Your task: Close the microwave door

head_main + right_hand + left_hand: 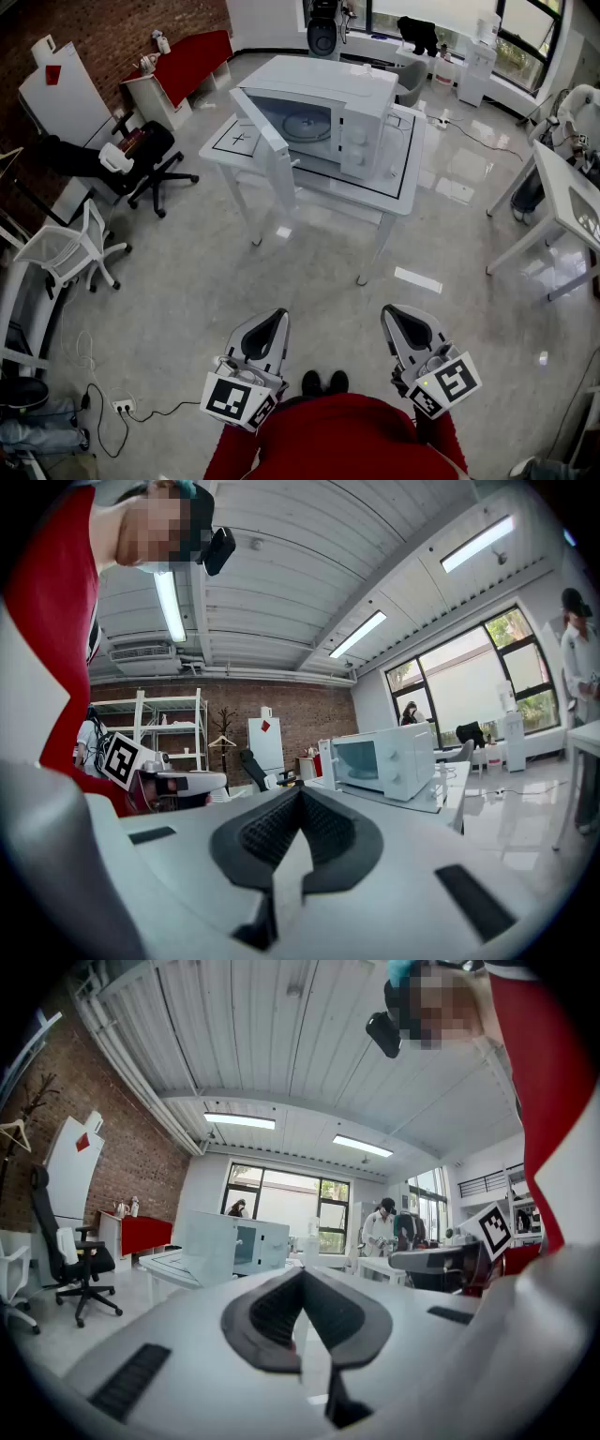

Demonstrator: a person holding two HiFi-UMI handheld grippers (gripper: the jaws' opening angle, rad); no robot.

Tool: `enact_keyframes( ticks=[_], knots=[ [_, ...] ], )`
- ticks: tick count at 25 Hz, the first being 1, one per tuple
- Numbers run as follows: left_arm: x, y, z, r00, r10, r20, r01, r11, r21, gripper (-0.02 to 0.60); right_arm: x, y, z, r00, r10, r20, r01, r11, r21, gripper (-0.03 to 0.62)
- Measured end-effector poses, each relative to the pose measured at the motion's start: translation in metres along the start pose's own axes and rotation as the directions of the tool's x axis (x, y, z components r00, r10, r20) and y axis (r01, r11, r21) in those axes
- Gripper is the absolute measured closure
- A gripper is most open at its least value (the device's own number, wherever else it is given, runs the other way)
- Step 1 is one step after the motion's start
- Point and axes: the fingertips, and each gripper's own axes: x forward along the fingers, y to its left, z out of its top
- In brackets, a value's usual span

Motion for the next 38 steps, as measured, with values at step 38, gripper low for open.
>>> enact_keyframes(
  ticks=[38],
  knots=[
    [0.022, -0.033, -0.014, 1.0, 0.002, -0.026, -0.002, 1.0, -0.014, 0.571, -0.028, -0.034, -0.013, 1.0, 0.016, 0.015, -0.017, 0.995, 0.099, 0.58]
  ],
)
